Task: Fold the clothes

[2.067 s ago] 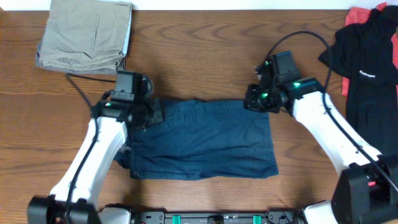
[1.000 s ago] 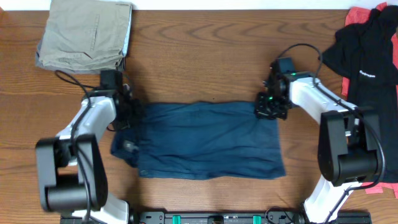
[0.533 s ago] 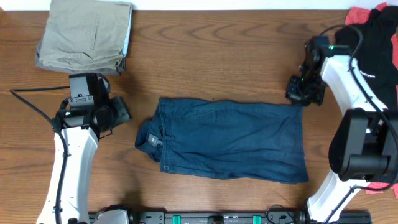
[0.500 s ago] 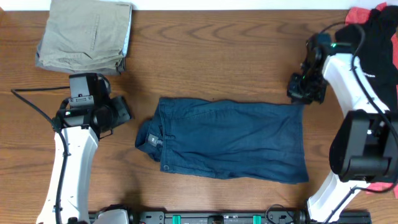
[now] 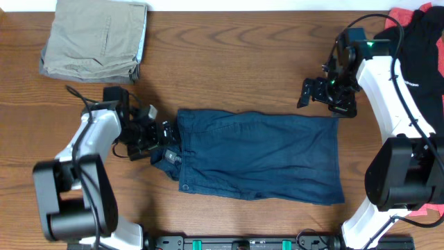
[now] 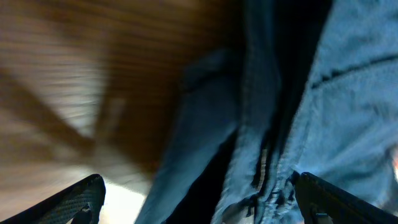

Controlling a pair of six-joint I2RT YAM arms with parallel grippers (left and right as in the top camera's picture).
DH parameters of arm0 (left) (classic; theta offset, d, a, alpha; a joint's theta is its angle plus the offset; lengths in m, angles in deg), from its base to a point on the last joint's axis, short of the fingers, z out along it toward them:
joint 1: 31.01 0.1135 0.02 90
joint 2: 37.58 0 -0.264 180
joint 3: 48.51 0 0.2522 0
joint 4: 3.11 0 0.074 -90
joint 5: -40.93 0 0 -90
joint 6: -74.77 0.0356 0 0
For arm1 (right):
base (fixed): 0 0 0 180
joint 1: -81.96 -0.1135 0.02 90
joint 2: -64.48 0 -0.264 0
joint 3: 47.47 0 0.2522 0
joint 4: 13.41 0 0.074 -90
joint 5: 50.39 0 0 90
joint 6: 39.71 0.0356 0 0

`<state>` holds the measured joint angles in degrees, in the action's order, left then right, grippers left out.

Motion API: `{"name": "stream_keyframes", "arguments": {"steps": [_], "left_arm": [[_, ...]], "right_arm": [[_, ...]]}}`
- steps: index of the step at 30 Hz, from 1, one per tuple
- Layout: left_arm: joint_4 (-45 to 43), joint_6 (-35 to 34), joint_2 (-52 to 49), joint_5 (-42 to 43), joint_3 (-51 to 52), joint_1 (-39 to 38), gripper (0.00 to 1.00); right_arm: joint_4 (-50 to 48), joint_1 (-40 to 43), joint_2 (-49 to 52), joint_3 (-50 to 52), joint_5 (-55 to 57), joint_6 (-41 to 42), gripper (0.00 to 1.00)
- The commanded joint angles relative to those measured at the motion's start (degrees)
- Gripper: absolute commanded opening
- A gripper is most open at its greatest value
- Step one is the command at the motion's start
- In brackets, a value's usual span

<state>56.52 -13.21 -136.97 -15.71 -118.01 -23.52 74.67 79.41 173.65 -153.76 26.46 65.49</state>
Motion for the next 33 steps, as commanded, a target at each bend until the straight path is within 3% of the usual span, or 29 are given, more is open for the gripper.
{"name": "stream_keyframes", "arguments": {"steps": [1, 6, 13, 17, 20, 24, 28, 33], "left_arm": [[0.20, 6.58, -2.58, 8.02, 0.35, 0.04, 0.98], [0.48, 7.65, -3.76, 8.83, 1.11, -0.74, 0.98], [0.26, 8.48, -3.80, 10.32, 2.25, -7.45, 0.98], [-2.95, 0.76, -3.80, 1.60, 2.67, -10.69, 0.98], [-3.78, 0.20, -3.80, 1.55, 2.78, -12.35, 0.98], [-4.48, -0.09, -3.80, 1.53, 2.78, -14.51, 0.66], [-5.86, -2.67, -3.80, 1.51, 2.78, -15.91, 0.09], [-6.93, -7.50, -3.80, -3.19, 2.69, -15.61, 0.07]], "right_arm": [[0.00, -1.27, -0.50, -0.35, -0.55, -1.62, 0.99], [-0.33, -2.62, -0.50, -0.35, -0.37, -2.01, 0.99], [-1.09, -4.52, -0.50, -0.35, -0.39, -1.99, 0.99], [-0.83, -5.75, -0.50, -0.35, -0.39, -2.01, 0.99], [-0.39, -6.34, -0.50, -0.35, -0.35, -2.03, 0.99], [-0.15, -6.99, -0.50, -0.35, -0.37, -2.01, 0.99], [0.07, -7.98, -0.50, -0.35, -0.37, -2.01, 0.99], [1.38, -8.41, -0.50, -0.35, -0.33, -2.08, 0.99]]}}
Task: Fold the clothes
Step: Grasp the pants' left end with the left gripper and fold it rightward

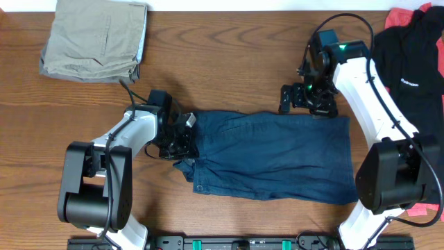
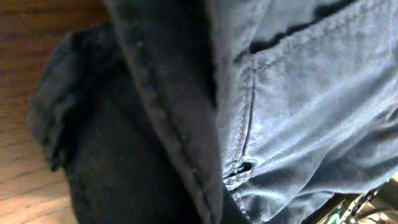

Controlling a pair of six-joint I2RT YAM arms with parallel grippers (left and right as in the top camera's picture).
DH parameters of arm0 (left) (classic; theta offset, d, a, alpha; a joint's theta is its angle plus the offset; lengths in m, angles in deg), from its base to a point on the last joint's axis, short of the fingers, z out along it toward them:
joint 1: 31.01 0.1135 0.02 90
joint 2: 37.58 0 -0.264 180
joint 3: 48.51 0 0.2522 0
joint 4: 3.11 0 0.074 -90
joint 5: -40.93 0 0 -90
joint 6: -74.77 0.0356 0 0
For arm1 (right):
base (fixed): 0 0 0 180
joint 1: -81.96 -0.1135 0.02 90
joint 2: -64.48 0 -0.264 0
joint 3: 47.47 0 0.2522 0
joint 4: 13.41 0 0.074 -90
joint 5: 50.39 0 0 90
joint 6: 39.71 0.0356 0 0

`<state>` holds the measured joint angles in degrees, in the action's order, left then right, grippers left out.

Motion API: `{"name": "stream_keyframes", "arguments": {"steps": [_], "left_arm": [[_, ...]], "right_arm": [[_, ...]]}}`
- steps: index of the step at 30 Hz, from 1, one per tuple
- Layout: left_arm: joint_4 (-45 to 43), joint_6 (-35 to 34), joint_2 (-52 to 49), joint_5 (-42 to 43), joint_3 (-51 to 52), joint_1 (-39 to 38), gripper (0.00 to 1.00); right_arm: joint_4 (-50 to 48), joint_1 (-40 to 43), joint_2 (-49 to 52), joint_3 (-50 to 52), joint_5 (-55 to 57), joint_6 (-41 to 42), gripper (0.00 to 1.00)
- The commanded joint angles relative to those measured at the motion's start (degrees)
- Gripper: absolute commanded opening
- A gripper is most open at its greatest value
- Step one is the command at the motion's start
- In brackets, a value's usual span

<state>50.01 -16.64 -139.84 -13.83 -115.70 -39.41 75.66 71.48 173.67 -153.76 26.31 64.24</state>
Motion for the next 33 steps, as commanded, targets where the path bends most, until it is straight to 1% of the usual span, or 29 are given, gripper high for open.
{"name": "stream_keyframes", "arguments": {"steps": [1, 4, 6, 9, 11, 14, 18, 23, 28, 31, 33], "left_arm": [[-0.22, -5.25, -0.94, -7.08, 0.24, 0.48, 0.06], [2.32, -7.82, -0.92, -13.68, -1.27, 2.05, 0.06], [6.86, -10.16, -0.92, -20.31, -3.93, 4.37, 0.06], [13.92, -10.29, -0.92, -26.16, -9.33, 8.28, 0.06], [18.60, -10.27, -0.92, -28.46, -13.55, 10.73, 0.06], [25.11, -10.03, -0.72, -29.07, -20.83, 13.68, 0.06], [32.13, -10.01, 0.96, -29.05, -30.32, 14.86, 0.06], [38.97, -10.01, 5.62, -28.63, -39.08, 12.39, 0.06], [41.48, -10.16, 9.68, -28.50, -39.36, 6.03, 0.06], [41.92, -12.35, 9.66, -28.41, -39.08, 1.40, 0.06], [40.17, -14.10, 9.38, -28.41, -38.32, -2.10, 0.06]], "right_arm": [[0.70, -0.48, -0.52, -0.35, -0.17, -1.01, 0.99], [1.66, -0.48, -0.52, -0.35, 0.07, -1.42, 0.99], [2.40, -0.48, -0.52, -0.33, 0.46, -1.40, 0.99], [3.19, -0.46, -0.52, -0.33, 0.87, -1.38, 0.99], [3.26, -0.48, -0.52, -0.33, 0.87, -1.40, 0.99], [3.02, -0.48, -0.52, -0.33, 0.87, -1.40, 0.99], [2.64, -0.52, -0.52, -0.33, 0.87, -1.38, 0.99], [1.75, -0.59, -0.50, -0.20, 0.85, -1.36, 0.99], [-0.50, -1.44, -0.50, 1.22, 0.79, -0.52, 0.99], [-2.71, -2.58, -0.50, 3.37, 0.81, 0.87, 0.99], [-4.37, -3.37, -0.50, 5.31, 0.81, 1.92, 0.99]]}}
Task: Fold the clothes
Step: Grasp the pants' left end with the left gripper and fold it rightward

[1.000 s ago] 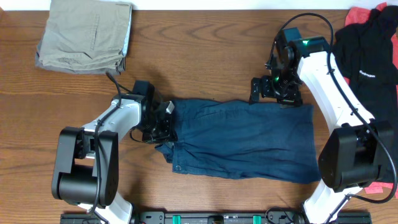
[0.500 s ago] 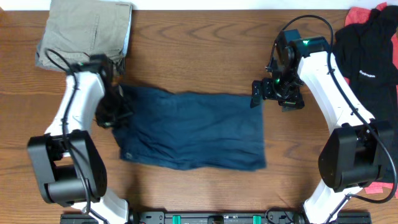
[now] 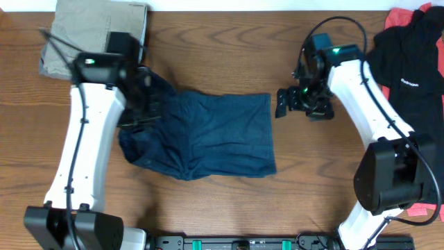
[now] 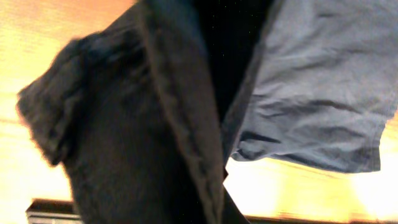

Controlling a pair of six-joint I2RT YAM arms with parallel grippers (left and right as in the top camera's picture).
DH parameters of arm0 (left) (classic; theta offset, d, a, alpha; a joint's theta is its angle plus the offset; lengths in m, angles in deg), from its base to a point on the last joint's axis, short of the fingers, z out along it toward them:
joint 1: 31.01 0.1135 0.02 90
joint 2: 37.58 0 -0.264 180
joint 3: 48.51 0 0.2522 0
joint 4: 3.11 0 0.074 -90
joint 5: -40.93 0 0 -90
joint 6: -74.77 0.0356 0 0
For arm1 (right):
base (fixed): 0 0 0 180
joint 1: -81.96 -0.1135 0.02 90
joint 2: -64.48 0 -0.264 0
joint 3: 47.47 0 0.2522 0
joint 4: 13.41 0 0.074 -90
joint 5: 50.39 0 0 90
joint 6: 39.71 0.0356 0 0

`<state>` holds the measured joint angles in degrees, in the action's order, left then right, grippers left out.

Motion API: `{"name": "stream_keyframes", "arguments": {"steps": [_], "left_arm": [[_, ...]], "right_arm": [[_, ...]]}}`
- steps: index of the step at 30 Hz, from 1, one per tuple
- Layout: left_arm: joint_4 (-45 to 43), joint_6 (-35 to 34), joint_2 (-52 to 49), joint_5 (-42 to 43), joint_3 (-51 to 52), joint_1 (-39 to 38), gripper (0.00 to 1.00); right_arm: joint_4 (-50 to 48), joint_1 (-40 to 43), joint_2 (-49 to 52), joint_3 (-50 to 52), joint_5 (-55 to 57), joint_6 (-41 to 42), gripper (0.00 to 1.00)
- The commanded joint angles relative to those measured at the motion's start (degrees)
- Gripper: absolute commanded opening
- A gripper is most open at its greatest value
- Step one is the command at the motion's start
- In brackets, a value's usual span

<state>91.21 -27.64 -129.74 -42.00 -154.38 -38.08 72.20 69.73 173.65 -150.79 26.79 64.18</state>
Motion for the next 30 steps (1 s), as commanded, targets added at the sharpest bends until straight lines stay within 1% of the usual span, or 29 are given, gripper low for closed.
{"name": "stream_keyframes", "arguments": {"steps": [1, 6, 11, 15, 18, 23, 30], "left_arm": [[-2.16, -3.76, -1.01, -0.24, 0.74, -4.98, 0.06], [-8.31, -8.35, -3.06, -0.02, 2.45, -12.68, 0.06], [-14.19, -12.48, -6.88, -0.02, 2.75, -19.47, 0.06], [-17.97, -13.97, -10.32, 0.26, 2.75, -23.96, 0.06], [-19.82, -14.75, -12.72, 2.19, 2.75, -26.97, 0.06], [-22.23, -16.11, -15.26, 2.75, 2.75, -31.34, 0.06], [-26.53, -18.82, -16.94, 2.78, 2.75, -34.34, 0.06]], "right_arm": [[-1.73, -1.88, -0.48, 3.26, 0.26, 2.01, 0.99], [-5.03, -2.99, -0.48, 7.87, 0.11, 2.38, 0.99], [-7.82, -3.06, -0.46, 9.97, 0.09, 2.38, 0.99], [-8.24, -3.02, -0.46, 9.97, 0.11, 2.36, 0.99], [-8.70, -2.47, -0.46, 9.97, 0.13, 2.36, 0.99], [-9.11, 0.74, -0.46, 9.97, -0.46, 2.29, 0.99], [-8.46, 7.74, -0.46, 9.97, -7.23, -2.45, 0.99]]}}
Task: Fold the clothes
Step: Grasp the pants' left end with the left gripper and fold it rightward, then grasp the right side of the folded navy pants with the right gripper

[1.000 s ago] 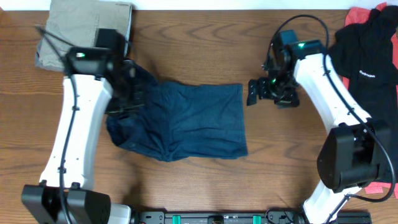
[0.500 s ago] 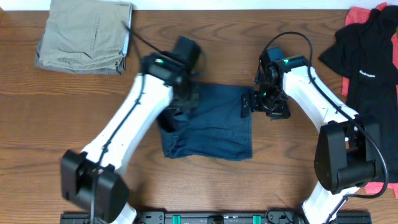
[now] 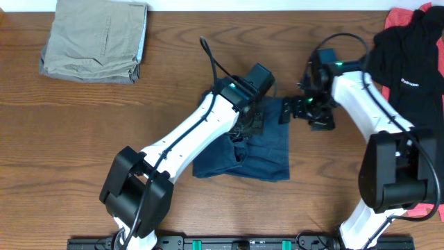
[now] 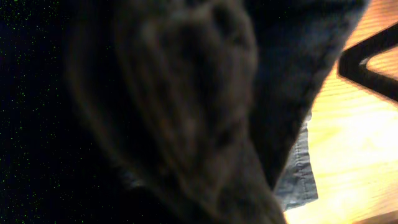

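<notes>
Dark blue shorts [image 3: 243, 156] lie folded over on themselves at the middle of the wooden table [image 3: 83, 139]. My left gripper [image 3: 251, 123] is over their upper right part, shut on a bunch of the shorts. That dark cloth [image 4: 186, 112] fills the left wrist view and hides the fingers. A lighter blue hem [image 4: 298, 180] and bare wood show at the right. My right gripper [image 3: 288, 111] is at the shorts' upper right edge, touching or just beside it. Whether it is open or shut cannot be told.
Folded khaki trousers [image 3: 94, 38] lie at the back left. A black garment [image 3: 409, 62] on red cloth [image 3: 406, 14] is piled at the back right. A dark finger-like part [image 4: 373, 65] shows at the upper right of the left wrist view.
My left gripper has gone from the table's left to the middle right with the waist end in it. The shorts now lie doubled and narrower. The right gripper has shifted slightly down to their edge.
The shorts lay spread flat, my left gripper open at the waistband and the right above the leg end. Then the left was on the waistband. Then it held the waist end raised at the left. Now that end lies over the legs.
</notes>
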Controlling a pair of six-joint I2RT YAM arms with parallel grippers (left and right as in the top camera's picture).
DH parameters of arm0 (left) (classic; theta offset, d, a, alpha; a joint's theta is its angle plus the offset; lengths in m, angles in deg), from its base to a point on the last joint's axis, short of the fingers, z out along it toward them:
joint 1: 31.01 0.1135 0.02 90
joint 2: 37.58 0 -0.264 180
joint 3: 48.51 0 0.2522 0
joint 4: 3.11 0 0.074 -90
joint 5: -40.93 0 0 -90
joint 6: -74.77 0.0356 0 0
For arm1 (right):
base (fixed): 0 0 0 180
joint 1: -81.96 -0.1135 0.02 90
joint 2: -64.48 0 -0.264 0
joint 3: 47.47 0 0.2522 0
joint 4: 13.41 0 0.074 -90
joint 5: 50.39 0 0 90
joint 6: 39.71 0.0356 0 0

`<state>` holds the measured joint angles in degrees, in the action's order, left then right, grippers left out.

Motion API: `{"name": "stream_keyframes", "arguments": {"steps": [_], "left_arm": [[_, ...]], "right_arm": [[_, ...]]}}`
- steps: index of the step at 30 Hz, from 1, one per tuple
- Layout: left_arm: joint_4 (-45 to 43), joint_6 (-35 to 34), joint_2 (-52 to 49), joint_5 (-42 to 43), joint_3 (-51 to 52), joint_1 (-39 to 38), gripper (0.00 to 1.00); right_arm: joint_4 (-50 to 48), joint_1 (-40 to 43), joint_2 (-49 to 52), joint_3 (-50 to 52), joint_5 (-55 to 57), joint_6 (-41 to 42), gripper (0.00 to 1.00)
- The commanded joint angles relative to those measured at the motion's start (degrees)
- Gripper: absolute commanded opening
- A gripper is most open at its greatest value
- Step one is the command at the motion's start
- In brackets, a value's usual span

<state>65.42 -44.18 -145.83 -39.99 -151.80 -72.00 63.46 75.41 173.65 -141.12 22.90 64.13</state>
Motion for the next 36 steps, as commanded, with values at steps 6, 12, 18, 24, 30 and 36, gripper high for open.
{"name": "stream_keyframes", "arguments": {"steps": [6, 12, 18, 24, 30, 36], "left_arm": [[-3.91, -4.07, -3.89, 0.76, 0.17, -0.61, 0.07], [-8.28, -4.37, -6.95, 0.79, 0.17, -0.61, 0.42], [-8.63, -3.39, -6.16, 8.68, -0.37, -0.61, 0.46], [-6.86, -1.09, 0.28, 15.82, -1.57, -0.46, 0.46], [-1.73, 1.07, 12.28, 13.22, -1.57, 2.16, 0.47], [9.62, 1.14, 20.68, 2.93, -1.55, 12.35, 0.48]], "right_arm": [[1.09, 4.70, -0.46, 0.31, -3.26, -4.20, 0.99], [1.29, 4.76, -0.46, 0.31, -3.26, -4.31, 0.99], [0.94, 4.72, -0.46, 0.31, -3.26, -4.28, 0.99], [0.68, 5.27, -0.46, 0.31, -3.26, -4.07, 0.99], [1.01, 6.60, -0.46, 0.31, -3.28, -4.07, 0.99], [2.12, 6.54, -0.46, 0.31, -13.46, -10.05, 0.99]]}}
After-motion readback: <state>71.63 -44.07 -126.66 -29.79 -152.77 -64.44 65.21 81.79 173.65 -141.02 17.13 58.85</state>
